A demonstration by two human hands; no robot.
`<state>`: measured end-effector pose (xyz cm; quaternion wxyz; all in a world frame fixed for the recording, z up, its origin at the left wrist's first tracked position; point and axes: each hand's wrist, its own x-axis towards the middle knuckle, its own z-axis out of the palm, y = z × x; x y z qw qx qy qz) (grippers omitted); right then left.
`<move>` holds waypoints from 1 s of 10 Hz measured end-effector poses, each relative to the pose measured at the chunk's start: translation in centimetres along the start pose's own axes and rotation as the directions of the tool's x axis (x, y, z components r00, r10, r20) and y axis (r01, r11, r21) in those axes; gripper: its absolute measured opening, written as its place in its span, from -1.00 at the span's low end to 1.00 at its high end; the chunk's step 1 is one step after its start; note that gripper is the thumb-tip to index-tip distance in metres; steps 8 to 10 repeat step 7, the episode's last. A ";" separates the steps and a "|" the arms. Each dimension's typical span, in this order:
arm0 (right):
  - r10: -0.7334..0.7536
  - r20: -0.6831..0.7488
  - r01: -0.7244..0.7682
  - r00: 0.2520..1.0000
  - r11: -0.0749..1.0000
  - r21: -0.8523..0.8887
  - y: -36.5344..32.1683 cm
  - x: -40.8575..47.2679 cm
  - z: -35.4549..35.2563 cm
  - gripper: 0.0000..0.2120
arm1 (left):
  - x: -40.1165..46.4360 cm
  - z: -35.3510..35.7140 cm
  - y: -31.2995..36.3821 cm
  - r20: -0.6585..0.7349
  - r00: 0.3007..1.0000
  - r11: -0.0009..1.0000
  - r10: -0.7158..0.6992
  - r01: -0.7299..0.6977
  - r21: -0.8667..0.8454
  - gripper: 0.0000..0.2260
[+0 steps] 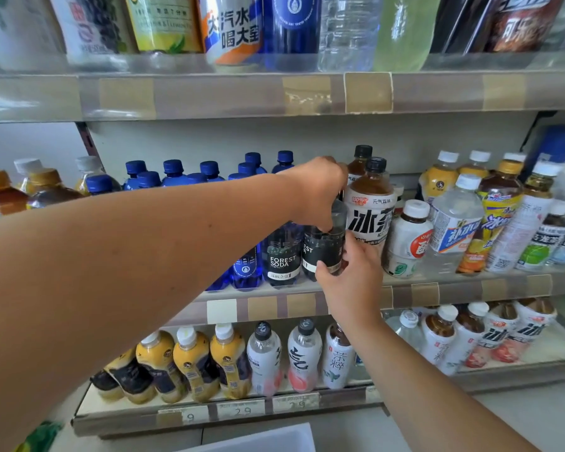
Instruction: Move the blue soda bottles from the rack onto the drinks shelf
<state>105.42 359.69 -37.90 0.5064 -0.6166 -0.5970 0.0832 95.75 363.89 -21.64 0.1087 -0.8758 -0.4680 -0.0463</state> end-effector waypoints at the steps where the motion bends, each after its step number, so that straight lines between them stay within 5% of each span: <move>1: -0.022 -0.001 0.022 1.000 0.999 -0.031 0.2 0.0 0.0 -0.40 | 0.7 0.0 0.0 0.032 0.999 1.000 -0.008 0.007 0.025 -0.51; 5: -0.055 0.101 0.071 0.993 0.985 -0.157 0.4 -0.1 0.8 -0.39 | 1.4 1.4 -0.3 0.045 0.999 0.996 -0.031 0.027 0.086 -0.57; 6: -0.091 0.098 0.102 0.991 0.988 -0.119 0.4 -0.6 0.8 -0.45 | 0.8 1.7 0.0 -0.008 0.999 0.994 -0.047 0.048 0.099 -0.57; 7: -0.115 0.018 0.116 0.993 0.993 -0.020 1.0 -1.4 0.4 -0.57 | -0.4 2.6 0.0 -0.205 0.978 0.999 -0.026 0.030 0.018 -0.57; 10: -0.115 0.018 0.116 0.993 0.993 -0.020 1.0 -1.4 0.4 -0.57 | -0.4 2.6 0.0 -0.205 0.978 0.999 -0.026 0.030 0.018 -0.57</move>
